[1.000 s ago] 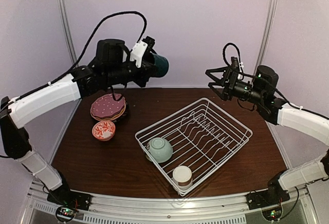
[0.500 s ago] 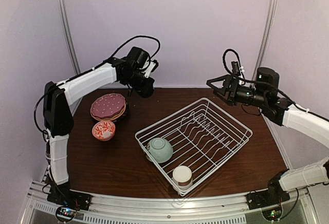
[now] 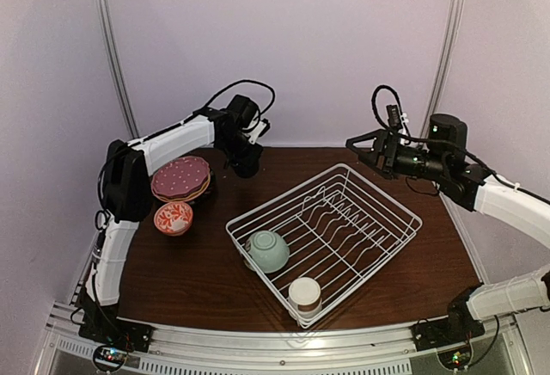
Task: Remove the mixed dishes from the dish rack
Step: Place the cup at the corner of the board.
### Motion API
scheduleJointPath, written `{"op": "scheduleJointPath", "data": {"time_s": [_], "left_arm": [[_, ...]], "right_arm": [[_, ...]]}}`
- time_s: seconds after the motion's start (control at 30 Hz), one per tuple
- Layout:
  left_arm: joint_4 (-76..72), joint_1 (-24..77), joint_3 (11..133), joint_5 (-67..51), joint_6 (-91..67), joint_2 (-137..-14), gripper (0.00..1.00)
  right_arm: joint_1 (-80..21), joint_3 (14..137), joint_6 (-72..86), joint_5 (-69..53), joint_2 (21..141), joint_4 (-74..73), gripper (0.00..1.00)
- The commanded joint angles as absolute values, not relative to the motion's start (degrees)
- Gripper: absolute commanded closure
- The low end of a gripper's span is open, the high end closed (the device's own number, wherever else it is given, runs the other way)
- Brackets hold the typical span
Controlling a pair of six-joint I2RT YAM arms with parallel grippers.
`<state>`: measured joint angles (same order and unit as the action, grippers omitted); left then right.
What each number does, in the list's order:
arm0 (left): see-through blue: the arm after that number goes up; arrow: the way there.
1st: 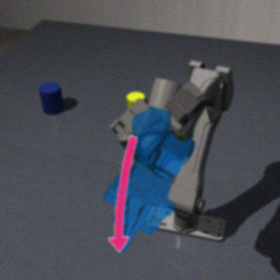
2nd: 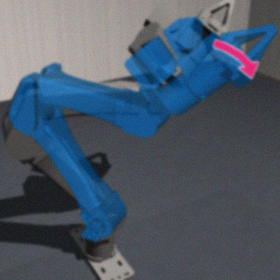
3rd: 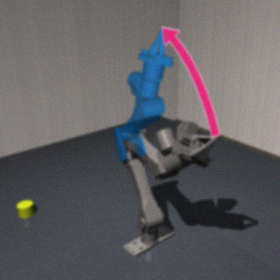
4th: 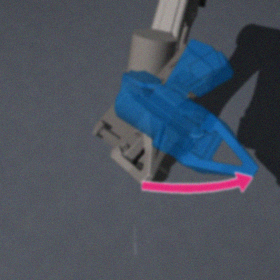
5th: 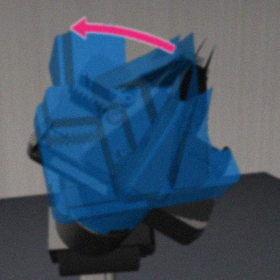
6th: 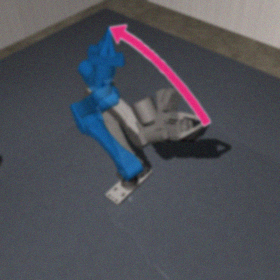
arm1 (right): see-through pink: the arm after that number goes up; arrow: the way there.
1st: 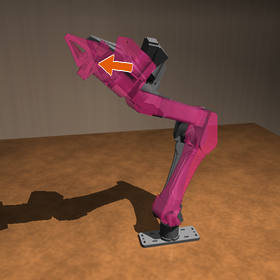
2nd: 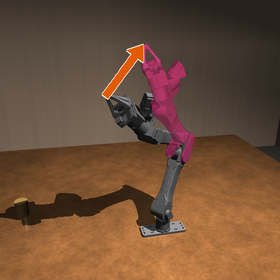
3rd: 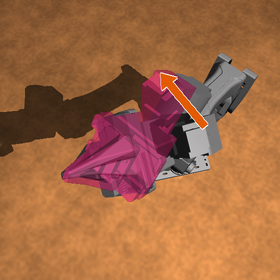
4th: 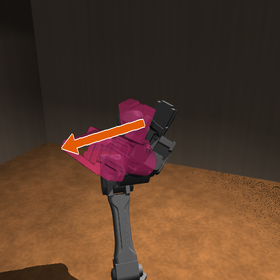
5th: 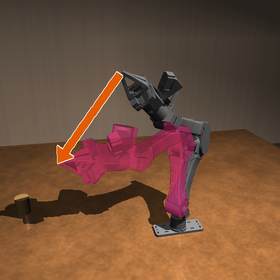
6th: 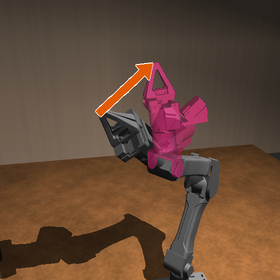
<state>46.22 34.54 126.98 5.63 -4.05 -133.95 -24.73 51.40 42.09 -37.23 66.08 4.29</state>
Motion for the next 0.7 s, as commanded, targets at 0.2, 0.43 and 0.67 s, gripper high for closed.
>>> {"op": "scheduleJointPath", "data": {"time_s": [0.2, 0.43, 0.67], "left_arm": [[45.03, 32.93, 132.98, 4.86, -1.94, -138.61, 1.0], [45.78, 31.87, 134.12, 4.66, -1.9, -140.48, 1.0], [46.05, 31.73, 134.86, 5.36, -1.71, -141.39, 0.97]], "right_arm": [[-24.46, 51.33, 40.87, -37.02, 65.47, 3.8, 0.0], [-24.43, 51.33, 40.89, -37.01, 65.65, 3.88, 0.0], [-24.47, 52.01, 40.85, -37.27, 66.17, 3.41, 0.0]]}}
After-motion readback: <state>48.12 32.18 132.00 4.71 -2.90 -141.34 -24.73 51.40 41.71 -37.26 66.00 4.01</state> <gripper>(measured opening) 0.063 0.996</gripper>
